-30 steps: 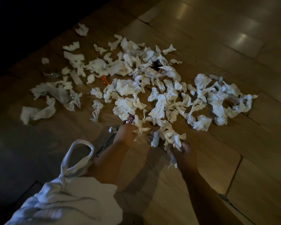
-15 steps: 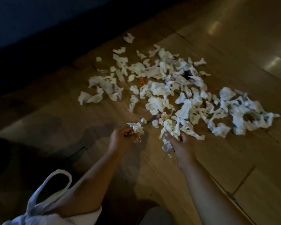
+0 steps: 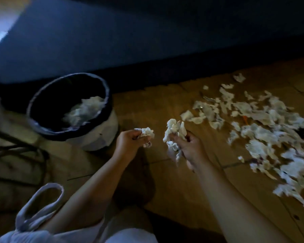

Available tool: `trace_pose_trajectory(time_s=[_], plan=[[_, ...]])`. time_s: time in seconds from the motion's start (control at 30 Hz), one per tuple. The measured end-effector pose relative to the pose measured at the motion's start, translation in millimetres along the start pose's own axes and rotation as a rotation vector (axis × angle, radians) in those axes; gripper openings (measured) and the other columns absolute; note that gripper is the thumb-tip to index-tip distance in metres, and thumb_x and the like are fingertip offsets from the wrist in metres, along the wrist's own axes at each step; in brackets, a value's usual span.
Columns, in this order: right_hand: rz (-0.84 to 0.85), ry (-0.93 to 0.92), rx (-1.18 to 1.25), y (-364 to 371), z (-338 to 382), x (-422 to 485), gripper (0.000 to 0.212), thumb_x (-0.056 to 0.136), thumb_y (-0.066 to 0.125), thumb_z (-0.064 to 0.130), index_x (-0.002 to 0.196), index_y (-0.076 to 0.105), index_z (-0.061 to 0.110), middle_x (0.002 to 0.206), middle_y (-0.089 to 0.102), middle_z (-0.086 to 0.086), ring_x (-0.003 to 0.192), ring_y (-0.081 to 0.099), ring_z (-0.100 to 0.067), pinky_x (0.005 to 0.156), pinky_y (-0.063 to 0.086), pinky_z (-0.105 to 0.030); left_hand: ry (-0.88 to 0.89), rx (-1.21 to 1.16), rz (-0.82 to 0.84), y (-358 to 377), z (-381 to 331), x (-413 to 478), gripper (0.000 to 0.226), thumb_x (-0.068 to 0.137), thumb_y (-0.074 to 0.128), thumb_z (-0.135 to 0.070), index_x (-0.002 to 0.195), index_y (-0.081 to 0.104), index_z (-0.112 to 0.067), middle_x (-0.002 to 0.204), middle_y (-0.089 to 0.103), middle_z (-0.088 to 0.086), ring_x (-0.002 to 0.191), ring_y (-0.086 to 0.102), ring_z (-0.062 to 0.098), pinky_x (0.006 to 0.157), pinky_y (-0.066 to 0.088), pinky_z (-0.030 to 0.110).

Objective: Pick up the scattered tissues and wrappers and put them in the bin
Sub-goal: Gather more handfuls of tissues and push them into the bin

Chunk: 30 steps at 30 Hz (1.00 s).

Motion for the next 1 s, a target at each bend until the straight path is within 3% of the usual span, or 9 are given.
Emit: trace_pose_trajectory(time_s=[0.13, 0.3, 0.4, 0.53, 0.6, 0.73, 0.8, 0.9, 1.0], plan=[[0.146, -0.022, 0.001, 95.8, 33.3, 13.3, 0.023, 0.078, 0.072, 0.021, 0.100, 0.066, 0.023, 0.105, 0.071, -0.005, 0.096, 0.067, -0.020, 0.083, 0.054, -0.038, 0.021, -0.114, -0.149, -85.6, -1.8, 11.6, 0.003, 0.080, 0.069, -0.008, 0.083, 0.069, -0.010, 0.070, 0.061, -0.004, 0.047, 0.056, -0.011, 0.047, 0.043, 0.006], [0.266, -0.025, 0.032, 205.2, 64.0, 46.2, 0.040, 0.079, 0.072, 0.019, 0.116, 0.061, 0.009, 0.103, 0.070, -0.008, 0.085, 0.068, -0.017, 0.072, 0.056, -0.032, 0.061, -0.069, -0.374, -179.9, 2.3, 46.5, 0.014, 0.079, 0.072, -0.016, 0.069, 0.067, -0.025, 0.075, 0.069, 0.006, 0.072, 0.065, 0.018, 0.065, 0.052, 0.033], [0.290, 0.011, -0.007, 255.3, 68.5, 69.1, 0.043, 0.080, 0.071, 0.020, 0.119, 0.059, 0.007, 0.100, 0.068, -0.009, 0.075, 0.068, -0.016, 0.063, 0.055, -0.030, -0.024, -0.051, -0.418, -209.4, 14.1, 74.2, 0.007, 0.079, 0.072, -0.020, 0.076, 0.072, -0.015, 0.081, 0.072, 0.011, 0.074, 0.066, 0.018, 0.071, 0.055, 0.035], [0.285, 0.129, -0.022, 298.0, 62.3, 98.7, 0.044, 0.079, 0.071, 0.028, 0.116, 0.058, 0.008, 0.098, 0.068, -0.014, 0.092, 0.065, -0.032, 0.087, 0.053, -0.048, -0.206, -0.093, -0.417, -225.8, 28.5, 108.9, 0.034, 0.079, 0.072, -0.024, 0.101, 0.067, 0.001, 0.076, 0.068, 0.013, 0.068, 0.063, 0.019, 0.077, 0.058, 0.038], [0.313, 0.176, 0.018, 309.1, 64.3, 104.6, 0.033, 0.082, 0.067, 0.033, 0.104, 0.062, 0.008, 0.081, 0.068, -0.010, 0.082, 0.063, -0.028, 0.086, 0.053, -0.044, -0.272, -0.103, -0.398, -229.4, 29.1, 117.8, 0.045, 0.081, 0.071, -0.021, 0.120, 0.057, -0.004, 0.072, 0.058, 0.003, 0.063, 0.058, 0.014, 0.075, 0.058, 0.039], [0.322, 0.192, 0.036, 307.3, 70.2, 102.6, 0.045, 0.091, 0.053, 0.036, 0.130, 0.048, 0.014, 0.133, 0.051, -0.012, 0.122, 0.049, -0.035, 0.104, 0.039, -0.049, -0.296, -0.070, -0.395, -231.7, 28.2, 120.2, 0.052, 0.082, 0.068, -0.020, 0.130, 0.050, -0.010, 0.085, 0.064, 0.006, 0.072, 0.060, 0.018, 0.073, 0.056, 0.039], [0.322, 0.167, 0.016, 295.5, 72.3, 96.3, 0.045, 0.093, 0.050, 0.032, 0.134, 0.045, 0.013, 0.141, 0.043, -0.012, 0.130, 0.041, -0.037, 0.101, 0.038, -0.047, -0.260, -0.039, -0.402, -225.3, 25.6, 113.3, 0.044, 0.084, 0.067, -0.023, 0.125, 0.055, -0.012, 0.091, 0.066, 0.005, 0.069, 0.060, 0.013, 0.061, 0.054, 0.031], [0.327, 0.106, 0.027, 262.8, 72.5, 83.9, 0.037, 0.095, 0.048, 0.025, 0.129, 0.049, 0.011, 0.131, 0.050, -0.009, 0.127, 0.044, -0.033, 0.101, 0.042, -0.047, -0.167, -0.056, -0.394, -200.7, 17.2, 96.1, 0.034, 0.087, 0.063, -0.024, 0.119, 0.060, -0.011, 0.103, 0.066, 0.005, 0.067, 0.055, 0.006, 0.051, 0.041, 0.017], [0.304, 0.050, 0.029, 205.4, 67.0, 68.2, 0.028, 0.095, 0.049, 0.025, 0.120, 0.056, 0.013, 0.115, 0.058, -0.003, 0.115, 0.054, -0.025, 0.087, 0.049, -0.037, -0.111, -0.089, -0.368, -163.4, 0.9, 74.0, 0.029, 0.089, 0.061, -0.023, 0.115, 0.063, -0.011, 0.109, 0.066, 0.007, 0.081, 0.058, 0.011, 0.054, 0.041, 0.017]])
Point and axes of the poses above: each hand's wrist, its own x-axis towards the middle knuckle, its own y-axis out of the palm, z = x × y, the point moved 1 cm from there along x, towards the middle knuckle
